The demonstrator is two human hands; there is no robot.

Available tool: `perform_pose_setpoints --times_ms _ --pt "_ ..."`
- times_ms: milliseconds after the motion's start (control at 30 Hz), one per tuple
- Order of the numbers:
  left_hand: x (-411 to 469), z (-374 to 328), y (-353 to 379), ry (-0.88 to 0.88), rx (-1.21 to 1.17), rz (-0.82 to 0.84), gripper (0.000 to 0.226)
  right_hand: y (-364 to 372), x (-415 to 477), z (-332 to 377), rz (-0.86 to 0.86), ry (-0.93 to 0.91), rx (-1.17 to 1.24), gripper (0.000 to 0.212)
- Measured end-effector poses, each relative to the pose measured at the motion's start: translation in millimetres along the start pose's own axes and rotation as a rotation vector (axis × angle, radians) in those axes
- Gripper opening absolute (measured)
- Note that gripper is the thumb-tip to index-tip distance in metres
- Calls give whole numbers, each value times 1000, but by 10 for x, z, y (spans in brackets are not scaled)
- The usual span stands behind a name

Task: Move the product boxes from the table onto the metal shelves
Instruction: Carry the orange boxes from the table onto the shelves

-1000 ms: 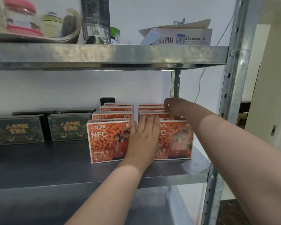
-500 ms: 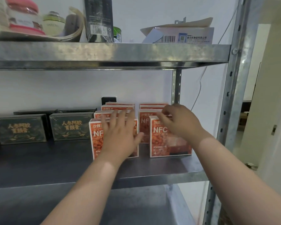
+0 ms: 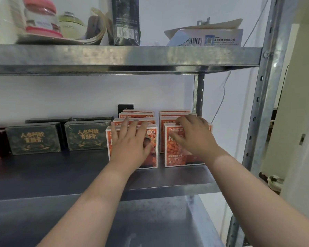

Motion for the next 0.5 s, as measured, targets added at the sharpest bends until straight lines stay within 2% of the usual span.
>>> perform_pose_setpoints --times_ms 167,233,300,400,500 --pt "-389 17 -116 101 -120 -195 50 -69 -268 56 -91 5 52 50" --pt "-607 27 -93 100 -224 -164 42 -125 -494 171 -168 -48 150 43" --pt "-829 63 37 80 -312 -35 34 -103 -800 400 -177 -157 236 32" --pt "-1122 233 239 88 -349 112 36 173 -1234 852 16 -287 292 28" --pt "-1410 633 330 3 -331 224 39 562 -1408 1312 343 -242 286 40"
Point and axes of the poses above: each hand's wrist, its own x-axis towards the middle knuckle, its own y-axis out of the palm, z = x × y, the point moved 5 cm from there along x, towards the middle knuckle, and after that the axes turned 15 degrees about y, right-handed, at the moved point
